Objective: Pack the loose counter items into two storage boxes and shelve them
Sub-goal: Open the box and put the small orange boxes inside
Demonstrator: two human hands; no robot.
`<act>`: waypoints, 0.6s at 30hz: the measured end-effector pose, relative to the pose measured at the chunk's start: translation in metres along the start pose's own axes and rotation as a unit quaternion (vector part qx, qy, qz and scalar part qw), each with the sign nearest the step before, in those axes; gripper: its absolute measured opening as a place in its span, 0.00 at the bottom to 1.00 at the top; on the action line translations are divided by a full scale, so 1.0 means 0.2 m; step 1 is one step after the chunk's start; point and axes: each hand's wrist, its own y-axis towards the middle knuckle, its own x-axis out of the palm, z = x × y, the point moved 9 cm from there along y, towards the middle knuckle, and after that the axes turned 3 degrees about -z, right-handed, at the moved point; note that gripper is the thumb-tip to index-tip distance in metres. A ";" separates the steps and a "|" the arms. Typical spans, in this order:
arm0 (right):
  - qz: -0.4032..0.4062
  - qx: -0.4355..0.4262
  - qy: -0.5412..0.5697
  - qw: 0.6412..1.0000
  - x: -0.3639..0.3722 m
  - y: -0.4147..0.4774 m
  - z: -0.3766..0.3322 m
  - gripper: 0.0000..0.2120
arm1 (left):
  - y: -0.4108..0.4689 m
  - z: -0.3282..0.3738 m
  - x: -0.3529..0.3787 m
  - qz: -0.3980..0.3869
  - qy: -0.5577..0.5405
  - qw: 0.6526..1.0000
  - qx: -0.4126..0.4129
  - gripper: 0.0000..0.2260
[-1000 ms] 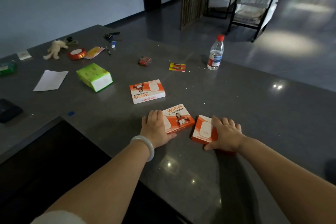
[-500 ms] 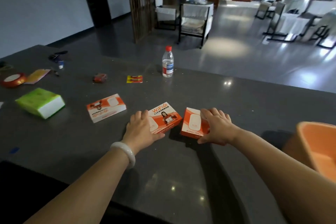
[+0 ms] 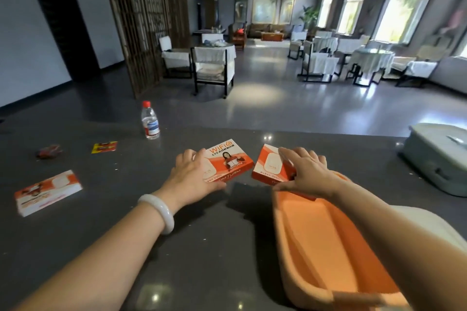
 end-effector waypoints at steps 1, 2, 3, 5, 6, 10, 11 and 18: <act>0.008 0.006 -0.001 1.000 -0.05 -0.05 0.11 0.43 | 0.00 0.12 0.03 -0.005 0.001 1.000 0.008 0.46; 0.018 0.014 -0.003 1.000 -0.09 -0.10 0.21 0.42 | 0.01 0.22 0.07 -0.007 0.003 1.000 0.015 0.46; 0.026 0.025 -0.006 0.999 -0.12 -0.14 0.32 0.41 | 0.01 0.32 0.10 -0.006 0.004 1.000 0.020 0.46; 0.035 0.051 -0.010 0.998 -0.16 -0.21 0.52 0.41 | 0.00 0.49 0.17 -0.006 0.004 1.000 0.024 0.46; 0.037 0.063 -0.015 0.997 -0.17 -0.24 0.61 0.41 | -0.01 0.55 0.21 -0.011 0.003 1.000 0.024 0.47; 0.042 0.100 -0.038 0.993 -0.14 -0.35 0.86 0.43 | -0.08 0.76 0.36 -0.045 0.026 0.998 0.031 0.49; 0.048 0.109 -0.039 0.992 -0.14 -0.36 0.90 0.44 | -0.09 0.80 0.37 -0.046 0.032 0.998 0.035 0.48; 0.075 0.157 -0.027 0.984 -0.10 -0.36 1.04 0.46 | -0.08 1.05 0.54 -0.102 0.022 0.990 0.095 0.47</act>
